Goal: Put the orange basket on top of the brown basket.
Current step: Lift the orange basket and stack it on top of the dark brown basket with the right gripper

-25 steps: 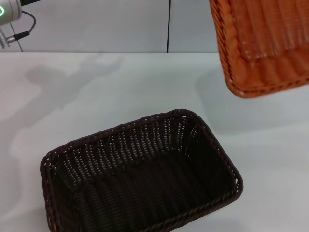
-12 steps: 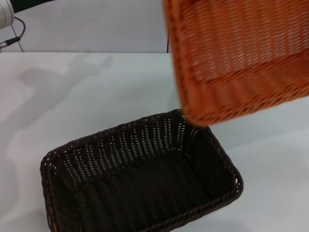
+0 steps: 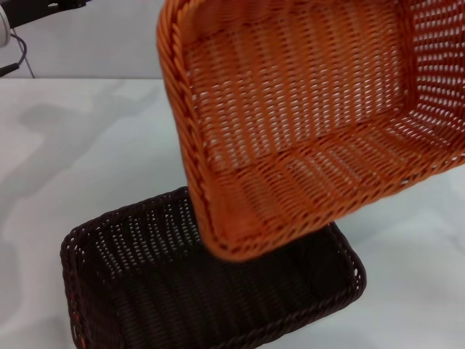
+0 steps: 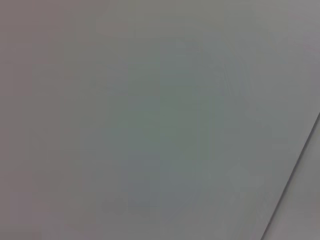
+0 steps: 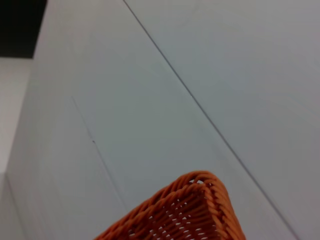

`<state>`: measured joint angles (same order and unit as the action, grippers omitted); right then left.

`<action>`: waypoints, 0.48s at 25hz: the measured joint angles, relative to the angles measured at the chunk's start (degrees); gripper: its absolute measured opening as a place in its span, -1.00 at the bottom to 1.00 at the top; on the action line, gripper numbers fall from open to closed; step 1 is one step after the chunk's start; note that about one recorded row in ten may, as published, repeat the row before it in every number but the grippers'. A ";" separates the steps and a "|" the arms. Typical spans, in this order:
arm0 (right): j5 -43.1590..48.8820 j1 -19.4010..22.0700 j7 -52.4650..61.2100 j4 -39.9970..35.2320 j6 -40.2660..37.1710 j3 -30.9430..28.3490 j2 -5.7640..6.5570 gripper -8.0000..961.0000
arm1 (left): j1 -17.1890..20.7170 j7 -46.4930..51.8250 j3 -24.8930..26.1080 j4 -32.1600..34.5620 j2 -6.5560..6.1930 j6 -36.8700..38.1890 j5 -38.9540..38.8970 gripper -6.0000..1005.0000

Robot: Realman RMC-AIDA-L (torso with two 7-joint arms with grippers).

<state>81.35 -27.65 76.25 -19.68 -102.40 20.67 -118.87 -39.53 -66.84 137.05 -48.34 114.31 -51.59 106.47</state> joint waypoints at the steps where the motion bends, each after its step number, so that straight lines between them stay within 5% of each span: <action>1: 0.00 -0.37 -2.45 3.46 -1.02 0.14 0.00 -0.66 | 0.02 -0.15 -0.32 0.38 -0.19 0.01 -0.02 0.69; 12: 0.63 -1.16 -14.80 20.39 -1.92 3.98 -0.17 -0.66 | -0.20 -0.78 -0.76 1.60 -0.90 0.00 0.16 0.69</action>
<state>81.98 -28.81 61.45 0.71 -104.32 24.65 -119.04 -39.73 -67.62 136.29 -46.74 113.41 -51.59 106.63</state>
